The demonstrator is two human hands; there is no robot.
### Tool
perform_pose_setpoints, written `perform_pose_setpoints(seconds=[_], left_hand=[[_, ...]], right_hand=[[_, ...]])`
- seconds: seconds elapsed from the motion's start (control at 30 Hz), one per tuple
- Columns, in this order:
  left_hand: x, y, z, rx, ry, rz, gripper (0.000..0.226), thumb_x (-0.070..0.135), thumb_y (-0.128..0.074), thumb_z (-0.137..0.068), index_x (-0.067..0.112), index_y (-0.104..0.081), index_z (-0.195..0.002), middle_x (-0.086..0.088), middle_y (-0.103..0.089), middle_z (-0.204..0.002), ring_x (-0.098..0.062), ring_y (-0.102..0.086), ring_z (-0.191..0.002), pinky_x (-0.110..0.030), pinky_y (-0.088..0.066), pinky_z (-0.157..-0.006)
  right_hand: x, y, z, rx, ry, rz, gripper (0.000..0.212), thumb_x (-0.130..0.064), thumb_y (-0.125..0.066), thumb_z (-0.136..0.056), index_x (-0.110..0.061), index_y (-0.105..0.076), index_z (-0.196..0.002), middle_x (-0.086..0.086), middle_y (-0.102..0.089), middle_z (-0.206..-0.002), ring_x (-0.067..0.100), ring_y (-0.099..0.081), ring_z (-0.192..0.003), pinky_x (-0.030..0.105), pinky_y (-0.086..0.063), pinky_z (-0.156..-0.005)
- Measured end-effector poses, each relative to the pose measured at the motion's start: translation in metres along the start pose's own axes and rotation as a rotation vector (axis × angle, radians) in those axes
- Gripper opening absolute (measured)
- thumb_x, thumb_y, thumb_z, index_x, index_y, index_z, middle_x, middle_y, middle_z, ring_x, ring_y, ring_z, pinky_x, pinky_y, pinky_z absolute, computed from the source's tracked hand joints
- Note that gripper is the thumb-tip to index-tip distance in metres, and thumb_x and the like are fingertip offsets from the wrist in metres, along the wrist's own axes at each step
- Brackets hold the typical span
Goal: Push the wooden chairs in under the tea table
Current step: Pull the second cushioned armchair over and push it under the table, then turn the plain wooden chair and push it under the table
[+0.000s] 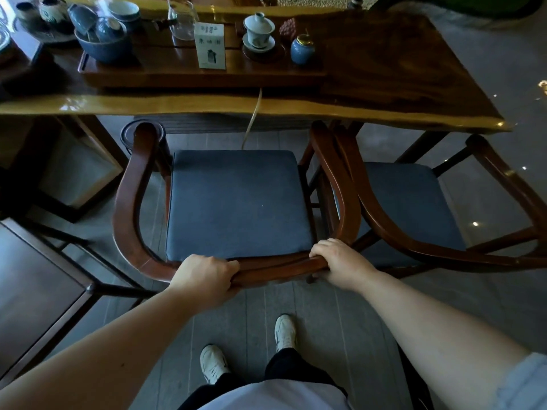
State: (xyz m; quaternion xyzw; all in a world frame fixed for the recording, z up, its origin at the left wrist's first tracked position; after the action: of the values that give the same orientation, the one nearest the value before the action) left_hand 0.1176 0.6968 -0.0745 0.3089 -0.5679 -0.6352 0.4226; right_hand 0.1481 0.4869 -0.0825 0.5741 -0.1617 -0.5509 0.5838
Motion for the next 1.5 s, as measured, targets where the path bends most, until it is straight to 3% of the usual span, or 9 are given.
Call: perform_pose_setpoints(seconds=[0.17, 0.43, 0.63, 0.7, 0.8, 0.87, 0.97, 1.13, 1.5], left_hand=[[0.005, 0.014, 0.009, 0.076, -0.069, 0.029, 0.034, 0.040, -0.081, -0.055, 0.017, -0.056, -0.061, 0.001, -0.058, -0.048, -0.026, -0.055, -0.041, -0.029, -0.045, -0.036], [0.006, 0.016, 0.013, 0.104, -0.080, 0.004, 0.036, 0.039, -0.083, -0.047, 0.019, -0.054, -0.058, 0.004, -0.055, -0.045, -0.023, -0.052, -0.038, -0.024, -0.039, -0.034], [-0.004, 0.007, 0.016, -0.009, 0.068, 0.026, 0.032, 0.054, -0.054, -0.071, 0.028, -0.047, -0.089, 0.008, -0.065, -0.085, -0.019, -0.063, -0.077, -0.029, -0.041, -0.054], [-0.008, 0.010, 0.023, -0.032, 0.126, 0.103, 0.044, 0.057, -0.054, -0.071, 0.028, -0.044, -0.102, 0.009, -0.064, -0.096, -0.020, -0.062, -0.088, -0.032, -0.046, -0.060], [-0.015, 0.031, 0.042, 0.029, 0.205, 0.281, 0.064, 0.065, -0.055, -0.070, 0.026, -0.045, -0.119, 0.005, -0.062, -0.113, -0.019, -0.057, -0.105, -0.034, -0.049, -0.080], [-0.027, 0.051, 0.064, 0.135, 0.306, 0.303, 0.066, 0.070, -0.050, -0.073, 0.025, -0.048, -0.121, 0.004, -0.063, -0.114, -0.019, -0.056, -0.108, -0.034, -0.047, -0.088], [-0.057, 0.072, 0.113, 0.282, 0.590, 0.269, 0.053, 0.061, -0.054, -0.078, 0.021, -0.055, -0.113, 0.001, -0.066, -0.105, -0.025, -0.060, -0.100, -0.037, -0.047, -0.082], [-0.090, 0.086, 0.193, 0.332, 0.927, 0.187, 0.047, 0.053, -0.060, -0.080, 0.019, -0.054, -0.111, -0.005, -0.066, -0.108, -0.031, -0.059, -0.101, -0.041, -0.050, -0.080], [-0.149, 0.078, 0.372, 0.508, 1.361, 0.306, 0.048, 0.048, -0.062, -0.081, 0.020, -0.053, -0.119, -0.003, -0.061, -0.120, -0.026, -0.056, -0.108, -0.044, -0.051, -0.085]], right_hand=[[-0.005, -0.007, 0.004, 0.021, 0.006, 0.002, 0.037, -0.001, -0.074, -0.076, -0.011, -0.062, -0.109, 0.004, -0.062, -0.108, 0.023, -0.051, -0.104, 0.032, -0.038, -0.094], [-0.007, -0.010, 0.008, 0.021, -0.001, 0.007, 0.034, -0.016, -0.078, -0.077, -0.014, -0.062, -0.107, 0.003, -0.064, -0.106, 0.023, -0.053, -0.103, 0.031, -0.040, -0.091], [-0.014, -0.009, 0.002, -0.168, 0.004, 0.077, 0.061, -0.041, -0.075, -0.080, -0.020, -0.049, -0.131, -0.002, -0.054, -0.132, 0.019, -0.045, -0.124, 0.030, -0.036, -0.102], [-0.032, -0.009, 0.001, -0.241, 0.064, 0.042, 0.082, -0.054, -0.073, -0.077, -0.025, -0.033, -0.143, -0.004, -0.041, -0.147, 0.015, -0.034, -0.134, 0.026, -0.028, -0.107], [-0.078, -0.003, -0.006, -0.256, 0.239, -0.051, 0.091, -0.063, -0.069, -0.076, -0.032, -0.021, -0.148, -0.009, -0.030, -0.154, 0.005, -0.024, -0.137, 0.013, -0.014, -0.104], [-0.109, 0.000, -0.017, -0.251, 0.352, -0.045, 0.090, -0.064, -0.066, -0.077, -0.032, -0.020, -0.148, -0.009, -0.026, -0.156, 0.005, -0.021, -0.139, 0.015, -0.013, -0.108], [-0.150, -0.001, -0.042, -0.241, 0.484, 0.011, 0.085, -0.063, -0.062, -0.080, -0.033, -0.020, -0.148, -0.006, -0.024, -0.157, 0.010, -0.020, -0.141, 0.029, -0.018, -0.114], [-0.210, -0.008, -0.077, -0.244, 0.633, 0.119, 0.080, -0.061, -0.058, -0.084, -0.029, -0.022, -0.148, -0.002, -0.027, -0.156, 0.014, -0.023, -0.141, 0.035, -0.022, -0.115], [-0.377, -0.047, -0.108, -0.242, 0.882, 0.220, 0.076, -0.055, -0.063, -0.083, -0.024, -0.031, -0.144, 0.000, -0.039, -0.149, 0.019, -0.036, -0.134, 0.041, -0.031, -0.110]])
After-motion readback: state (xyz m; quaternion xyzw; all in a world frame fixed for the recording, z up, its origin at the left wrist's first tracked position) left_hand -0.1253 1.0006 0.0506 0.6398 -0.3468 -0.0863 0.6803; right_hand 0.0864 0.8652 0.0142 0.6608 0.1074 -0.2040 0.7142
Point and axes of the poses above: each hand's wrist, its own z-axis away from the middle knuckle, its own y-axis out of the back of the hand, x = y × z, the point moved 10 cm from there along -z, towards the middle knuckle
